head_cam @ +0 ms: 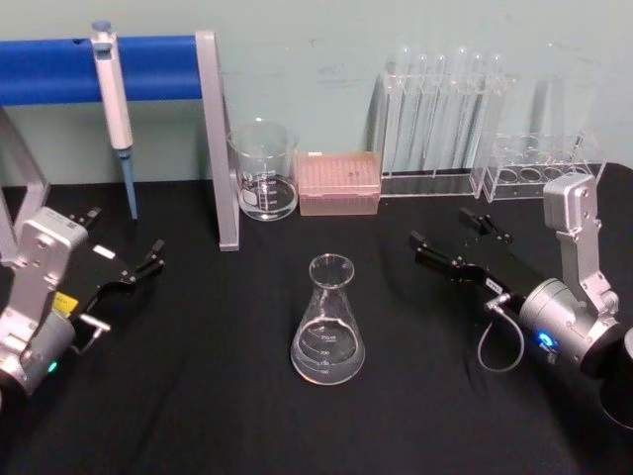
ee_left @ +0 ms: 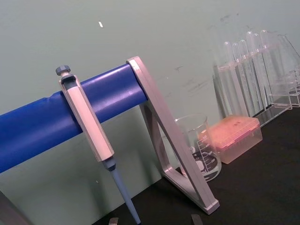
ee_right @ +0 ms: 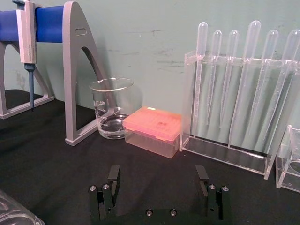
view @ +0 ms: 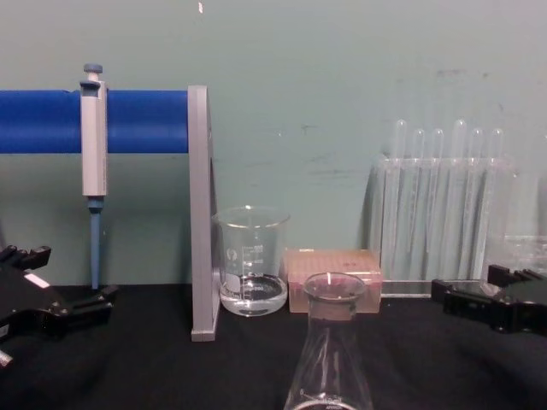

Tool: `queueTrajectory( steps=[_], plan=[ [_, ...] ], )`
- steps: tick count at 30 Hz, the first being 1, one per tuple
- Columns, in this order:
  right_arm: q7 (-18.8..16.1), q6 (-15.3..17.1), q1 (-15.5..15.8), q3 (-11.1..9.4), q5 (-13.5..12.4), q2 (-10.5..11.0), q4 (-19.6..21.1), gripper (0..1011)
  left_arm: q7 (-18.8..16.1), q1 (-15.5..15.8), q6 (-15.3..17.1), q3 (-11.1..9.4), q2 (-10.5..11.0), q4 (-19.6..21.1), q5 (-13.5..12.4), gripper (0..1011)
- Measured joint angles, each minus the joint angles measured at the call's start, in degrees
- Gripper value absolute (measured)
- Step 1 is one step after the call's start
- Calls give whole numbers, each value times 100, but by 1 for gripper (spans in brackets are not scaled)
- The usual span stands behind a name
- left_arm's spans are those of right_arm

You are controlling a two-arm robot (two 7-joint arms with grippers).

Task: Grasp the erlenmeyer flask with one hand, shake it three times, then place it back.

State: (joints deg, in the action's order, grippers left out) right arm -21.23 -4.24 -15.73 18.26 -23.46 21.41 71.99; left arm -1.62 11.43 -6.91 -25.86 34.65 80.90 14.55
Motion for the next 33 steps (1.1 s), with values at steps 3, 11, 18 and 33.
queueTrajectory(
  steps=[3, 11, 18, 33],
  plan=[
    [0, 0, 0, 0, 0, 0, 0, 1003, 0, 0, 0, 0, 0, 0, 0, 1001],
    [-1, 0, 0, 0, 0, 0, 0, 1003, 0, 0, 0, 0, 0, 0, 0, 1001],
    [-1, 0, 0, 0, 0, 0, 0, 1003, 0, 0, 0, 0, 0, 0, 0, 1001],
    [-1, 0, 0, 0, 0, 0, 0, 1003, 0, 0, 0, 0, 0, 0, 0, 1001]
  ],
)
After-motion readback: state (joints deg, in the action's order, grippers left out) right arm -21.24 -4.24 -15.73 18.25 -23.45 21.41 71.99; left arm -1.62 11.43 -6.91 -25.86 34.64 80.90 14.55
